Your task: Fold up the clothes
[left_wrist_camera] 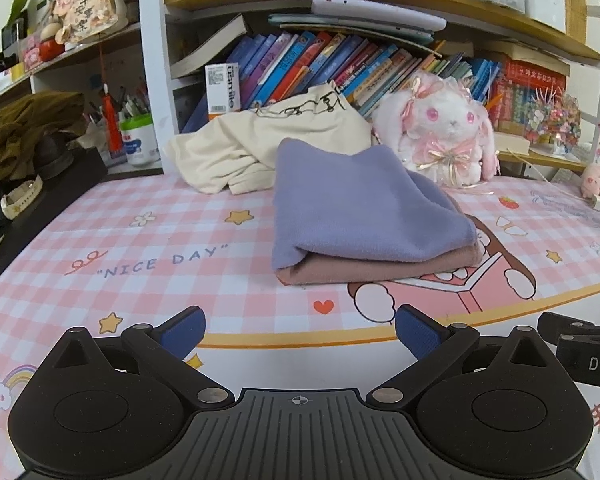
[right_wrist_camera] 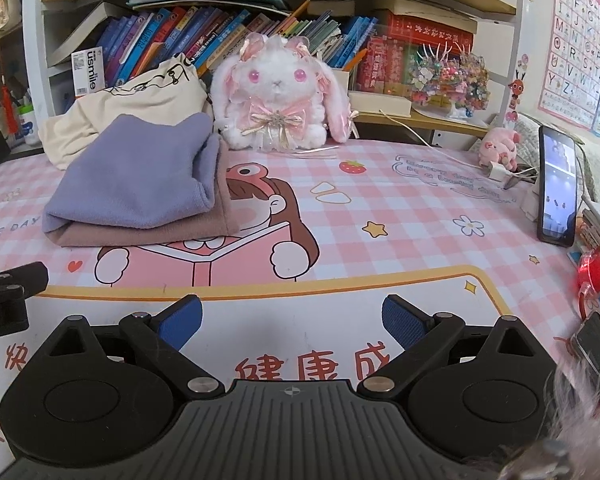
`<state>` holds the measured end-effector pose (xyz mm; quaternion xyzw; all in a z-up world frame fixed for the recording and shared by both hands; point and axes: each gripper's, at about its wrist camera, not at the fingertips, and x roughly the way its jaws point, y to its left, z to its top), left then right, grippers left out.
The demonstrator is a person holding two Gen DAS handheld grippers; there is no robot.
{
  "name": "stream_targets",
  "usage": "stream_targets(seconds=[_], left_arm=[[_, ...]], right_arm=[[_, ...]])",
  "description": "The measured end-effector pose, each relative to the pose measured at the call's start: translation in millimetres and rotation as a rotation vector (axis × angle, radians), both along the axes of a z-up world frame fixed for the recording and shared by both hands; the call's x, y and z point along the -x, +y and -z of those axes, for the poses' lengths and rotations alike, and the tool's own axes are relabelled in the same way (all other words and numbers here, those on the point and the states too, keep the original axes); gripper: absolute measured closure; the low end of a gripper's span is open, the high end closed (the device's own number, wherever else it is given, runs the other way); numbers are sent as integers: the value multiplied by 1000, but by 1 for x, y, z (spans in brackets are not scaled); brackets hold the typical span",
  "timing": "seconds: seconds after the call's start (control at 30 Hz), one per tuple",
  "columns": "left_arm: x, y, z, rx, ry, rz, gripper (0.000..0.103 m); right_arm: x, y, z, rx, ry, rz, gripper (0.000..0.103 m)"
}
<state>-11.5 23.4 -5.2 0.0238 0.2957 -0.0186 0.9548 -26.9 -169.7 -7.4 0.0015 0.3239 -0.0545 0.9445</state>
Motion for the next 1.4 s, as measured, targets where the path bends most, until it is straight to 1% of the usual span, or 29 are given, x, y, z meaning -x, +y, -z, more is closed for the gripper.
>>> stream_targets(seconds=[0.33,1.1,1.4], left_arm=[[-3,0,2,-9,10,17,1],[-4,3,3,-3,20,18,1],[-4,2,4,-5,27,26,1]], right_arm=[[0,-1,2,-4,3,20,6],[3,9,2,29,-4,-18,6],[3,9,2,29,-2,-11,6]])
